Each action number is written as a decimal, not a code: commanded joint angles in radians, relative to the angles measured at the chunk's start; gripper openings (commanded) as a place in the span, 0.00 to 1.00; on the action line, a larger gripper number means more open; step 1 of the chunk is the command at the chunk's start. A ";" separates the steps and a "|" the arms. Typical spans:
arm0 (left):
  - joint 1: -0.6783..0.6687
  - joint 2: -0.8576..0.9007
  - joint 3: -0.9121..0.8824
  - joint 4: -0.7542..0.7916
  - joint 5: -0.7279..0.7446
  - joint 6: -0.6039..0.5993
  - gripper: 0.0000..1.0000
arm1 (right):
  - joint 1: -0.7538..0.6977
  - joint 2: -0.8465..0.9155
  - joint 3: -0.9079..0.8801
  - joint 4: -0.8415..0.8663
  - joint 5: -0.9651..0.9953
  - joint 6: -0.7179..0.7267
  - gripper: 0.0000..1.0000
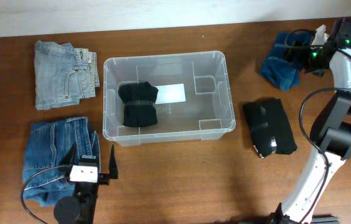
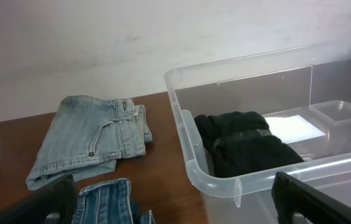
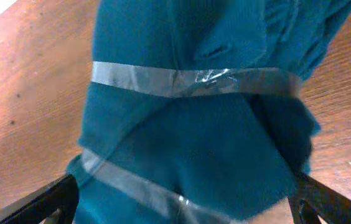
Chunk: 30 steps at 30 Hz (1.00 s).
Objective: Pack container
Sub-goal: 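Move the right gripper to the teal rolled cloth and grasp it, then carry the teal cloth with the right gripper over the box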
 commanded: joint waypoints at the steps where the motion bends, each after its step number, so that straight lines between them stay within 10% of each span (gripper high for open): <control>1: 0.006 -0.010 -0.002 -0.005 0.000 0.020 0.99 | 0.011 0.053 0.002 0.012 -0.016 0.014 0.99; 11: 0.006 -0.010 -0.002 -0.005 0.000 0.020 1.00 | 0.022 0.076 0.002 0.045 -0.021 0.068 0.91; 18: 0.006 -0.010 -0.002 -0.005 0.000 0.020 0.99 | 0.034 0.076 0.002 0.053 -0.035 0.124 0.55; 30: 0.006 -0.010 -0.002 -0.005 0.000 0.020 0.99 | 0.006 0.028 0.082 0.033 -0.309 0.293 0.28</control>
